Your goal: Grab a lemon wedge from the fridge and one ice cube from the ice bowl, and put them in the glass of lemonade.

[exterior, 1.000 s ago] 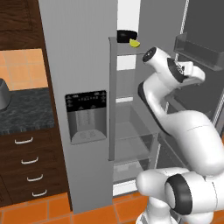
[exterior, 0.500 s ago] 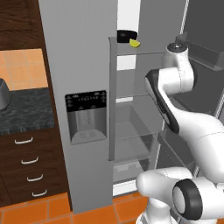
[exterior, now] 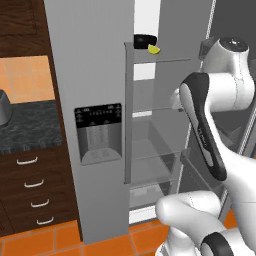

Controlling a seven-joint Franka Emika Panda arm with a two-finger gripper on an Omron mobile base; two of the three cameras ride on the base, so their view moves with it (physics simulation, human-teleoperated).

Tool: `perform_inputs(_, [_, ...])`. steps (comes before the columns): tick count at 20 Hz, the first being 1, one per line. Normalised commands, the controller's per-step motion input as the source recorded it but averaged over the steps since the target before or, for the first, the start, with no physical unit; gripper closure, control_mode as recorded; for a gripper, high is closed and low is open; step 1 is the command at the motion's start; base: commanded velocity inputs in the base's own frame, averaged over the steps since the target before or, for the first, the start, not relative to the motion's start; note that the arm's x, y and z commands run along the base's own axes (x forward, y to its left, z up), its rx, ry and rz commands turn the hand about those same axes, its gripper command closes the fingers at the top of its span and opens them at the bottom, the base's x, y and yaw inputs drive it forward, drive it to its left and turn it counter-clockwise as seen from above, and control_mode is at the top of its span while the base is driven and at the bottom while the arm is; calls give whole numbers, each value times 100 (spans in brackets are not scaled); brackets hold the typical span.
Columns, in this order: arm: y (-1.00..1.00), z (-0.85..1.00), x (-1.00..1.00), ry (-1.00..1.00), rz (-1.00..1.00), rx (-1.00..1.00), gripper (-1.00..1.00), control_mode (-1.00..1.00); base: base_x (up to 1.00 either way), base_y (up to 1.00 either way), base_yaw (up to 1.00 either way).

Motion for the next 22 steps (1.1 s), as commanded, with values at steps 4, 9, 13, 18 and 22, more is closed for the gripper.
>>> perform_inputs(4, [-3,0,-51,0,3,0,-100,-100,0,0,0])
perform_inputs(9, [-9,0,-34,0,-9,0,-100,-100,0,0,0])
perform_inputs(13, [-6,-3,-37,0,-5,0,-100,-100,0,0,0])
perform_inputs(18, [0,-1,-37,-5,0,0,-100,-100,0,0,0])
perform_inputs(22, [0,0,-7,-13,0,0,-100,-100,0,0,0])
